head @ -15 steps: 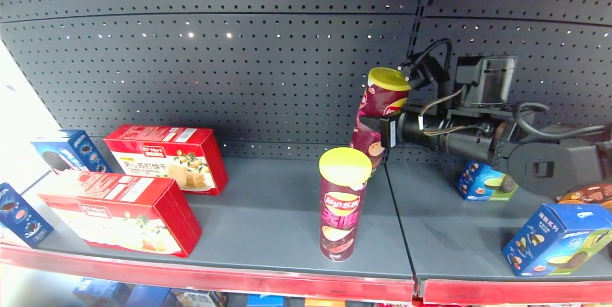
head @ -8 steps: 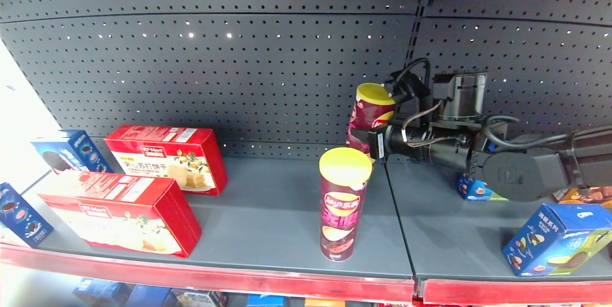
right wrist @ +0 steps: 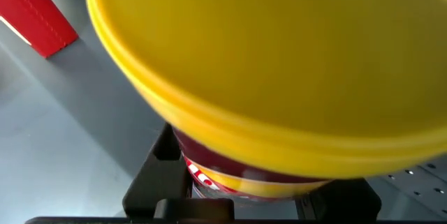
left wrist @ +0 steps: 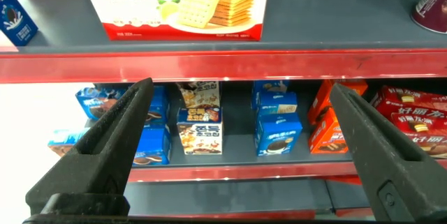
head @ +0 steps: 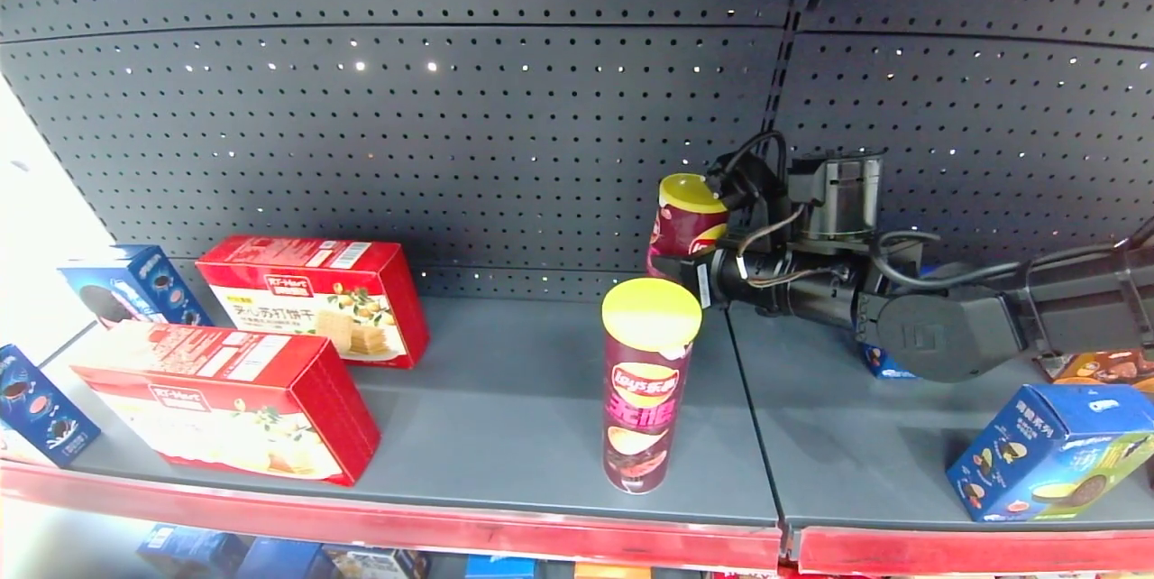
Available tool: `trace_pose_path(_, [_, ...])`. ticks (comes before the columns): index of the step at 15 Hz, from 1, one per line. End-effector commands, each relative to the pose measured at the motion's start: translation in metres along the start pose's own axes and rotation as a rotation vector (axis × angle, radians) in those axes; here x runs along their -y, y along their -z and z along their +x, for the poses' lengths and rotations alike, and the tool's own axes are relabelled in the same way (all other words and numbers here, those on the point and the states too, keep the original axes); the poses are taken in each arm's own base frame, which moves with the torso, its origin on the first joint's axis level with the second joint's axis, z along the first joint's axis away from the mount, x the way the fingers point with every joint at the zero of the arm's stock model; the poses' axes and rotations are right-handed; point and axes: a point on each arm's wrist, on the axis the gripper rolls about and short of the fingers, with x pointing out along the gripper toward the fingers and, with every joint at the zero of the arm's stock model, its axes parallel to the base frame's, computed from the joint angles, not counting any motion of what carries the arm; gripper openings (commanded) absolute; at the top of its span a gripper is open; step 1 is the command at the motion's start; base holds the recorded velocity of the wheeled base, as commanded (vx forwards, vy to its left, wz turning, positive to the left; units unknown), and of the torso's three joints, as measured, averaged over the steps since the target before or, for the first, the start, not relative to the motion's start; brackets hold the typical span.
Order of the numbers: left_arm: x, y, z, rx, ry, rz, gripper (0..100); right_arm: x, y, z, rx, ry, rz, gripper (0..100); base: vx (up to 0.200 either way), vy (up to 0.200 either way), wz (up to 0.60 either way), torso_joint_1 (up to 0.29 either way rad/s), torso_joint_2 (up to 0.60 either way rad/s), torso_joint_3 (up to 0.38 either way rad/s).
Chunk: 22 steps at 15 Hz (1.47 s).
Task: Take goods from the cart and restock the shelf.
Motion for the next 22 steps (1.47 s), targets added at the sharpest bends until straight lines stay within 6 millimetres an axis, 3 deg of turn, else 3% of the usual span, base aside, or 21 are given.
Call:
trace_pose_path(1, [0.0,0.0,0.0,-0.001,0.0,0.0,100,-0.001,0.003,0.004,-0.01,-0.004,0.0,0,0.0,0.0,0.0,0.0,0.0,0.0])
trace_pose_path(9, [0.0,0.0,0.0,-0.001,0.0,0.0,100,0.0,0.004,0.009,-0.011,-0.007,-0.004,0,0.0,0.0,0.0,0.0,0.0,0.0])
trace_pose_path(10, [0.0,0.0,0.0,-0.001,0.0,0.0,100,0.0,0.006,0.01,-0.019,-0.008,-0.004,100,0.0,0.0,0.0,0.0,0.0,0.0])
trace_pose_path(17, [0.0,0.0,0.0,-0.001,0.0,0.0,100,-0.001,0.007,0.007,-0.035,-0.011,-0.003,100,0.0,0.0,0.0,0.0,0.0,0.0])
trace_pose_path(20, [0.0,0.0,0.0,-0.001,0.0,0.0,100,-0.001,0.007,-0.009,-0.072,-0.011,-0.001,100,0.0,0.0,0.0,0.0,0.0,0.0])
trace_pose_path(22, [0.0,0.0,0.0,-0.001,0.0,0.0,100,-0.001,0.013,-0.03,-0.105,-0.006,-0.006,100,0.0,0.0,0.0,0.0,0.0,0.0])
